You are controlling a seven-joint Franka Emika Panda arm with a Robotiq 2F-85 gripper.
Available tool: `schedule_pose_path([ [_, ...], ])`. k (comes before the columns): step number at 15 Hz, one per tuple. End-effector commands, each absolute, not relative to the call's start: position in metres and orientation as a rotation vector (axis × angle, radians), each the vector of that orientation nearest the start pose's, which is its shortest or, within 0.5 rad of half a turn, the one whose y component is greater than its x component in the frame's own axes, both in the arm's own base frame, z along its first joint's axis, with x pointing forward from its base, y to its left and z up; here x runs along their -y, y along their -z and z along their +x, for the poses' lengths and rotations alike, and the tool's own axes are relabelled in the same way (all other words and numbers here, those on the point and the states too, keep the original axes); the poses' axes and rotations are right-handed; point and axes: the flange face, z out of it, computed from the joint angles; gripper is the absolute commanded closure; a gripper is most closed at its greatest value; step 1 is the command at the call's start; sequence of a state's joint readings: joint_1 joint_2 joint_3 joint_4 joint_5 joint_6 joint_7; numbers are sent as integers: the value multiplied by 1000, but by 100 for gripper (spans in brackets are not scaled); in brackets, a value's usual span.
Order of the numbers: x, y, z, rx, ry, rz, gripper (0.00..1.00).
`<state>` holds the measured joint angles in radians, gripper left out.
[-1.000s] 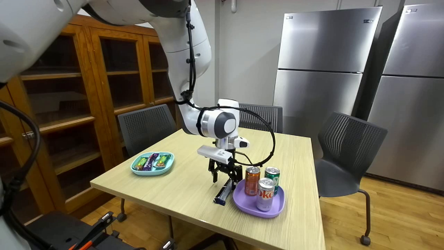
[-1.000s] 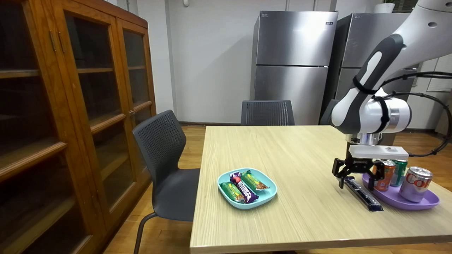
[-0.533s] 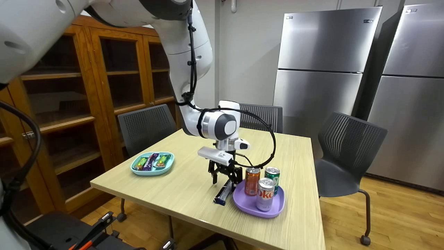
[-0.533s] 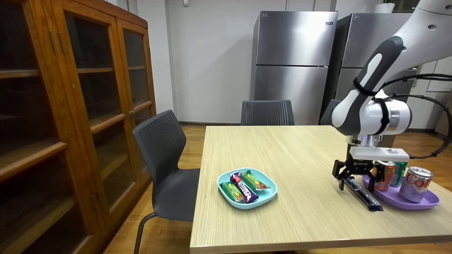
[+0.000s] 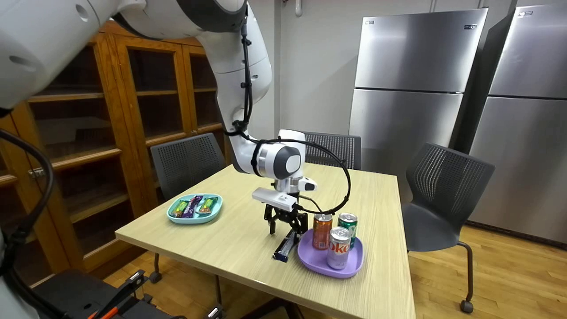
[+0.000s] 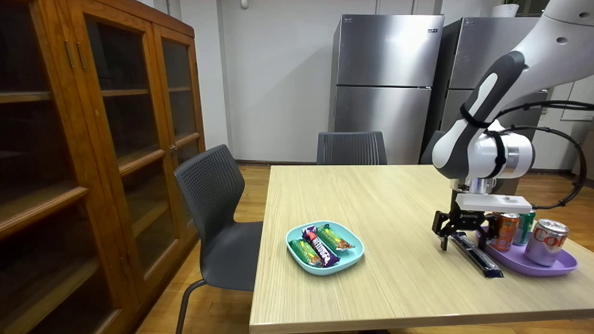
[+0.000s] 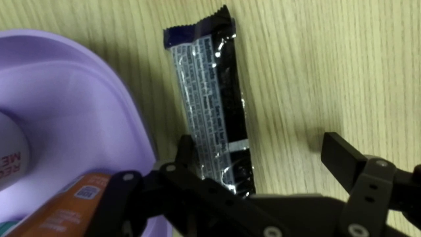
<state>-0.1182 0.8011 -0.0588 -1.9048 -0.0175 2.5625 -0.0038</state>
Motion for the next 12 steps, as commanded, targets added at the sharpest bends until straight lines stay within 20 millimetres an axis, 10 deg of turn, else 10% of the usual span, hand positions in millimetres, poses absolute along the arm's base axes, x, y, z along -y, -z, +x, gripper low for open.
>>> schedule_pose_path([
  [1,105,-65,592,-185,-253,-3126,0],
  [7,103,-62,594,-173,-261,-3119,0],
  [12,101,-65,597,-184,-253,-3110,50],
])
